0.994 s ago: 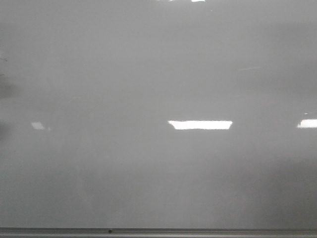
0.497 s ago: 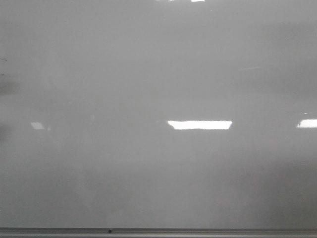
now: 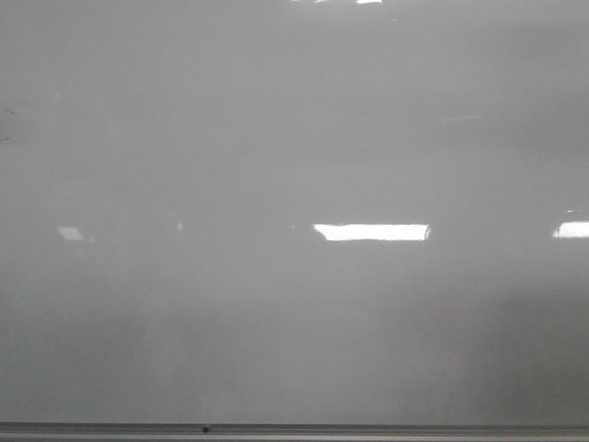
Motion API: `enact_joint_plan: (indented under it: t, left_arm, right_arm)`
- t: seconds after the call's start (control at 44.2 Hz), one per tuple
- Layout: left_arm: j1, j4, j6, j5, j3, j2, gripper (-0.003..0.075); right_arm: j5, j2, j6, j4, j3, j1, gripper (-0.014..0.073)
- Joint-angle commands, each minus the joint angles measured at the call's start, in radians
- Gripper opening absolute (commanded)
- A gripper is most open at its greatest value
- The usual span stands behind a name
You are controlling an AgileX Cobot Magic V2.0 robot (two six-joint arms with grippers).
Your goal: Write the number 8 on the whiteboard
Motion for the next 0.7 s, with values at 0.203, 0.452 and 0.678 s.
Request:
enact_joint_plan:
  t: [0.203,0.452,0.678]
  left_arm:
    - [-0.174,-0.115,0.333,0.373,-0.213,0.009,-0.0019]
    - [-0.353,-0.267,0.574,0.474,-0.268,0.123,-0.0019]
    - [-0.517,-0.286,0.671,0.468,-0.278,0.164,-0.0019]
  right_arm:
    - [0.133,0.117,-0.001,-0.003,-0.154,0.005,0.0449]
    - [0.212,0.246,-0.150,0.090,-0.238,0.074,0.0449]
    - [0.302,0.335,-0.442,0.261,-0.290,0.220,0.0449]
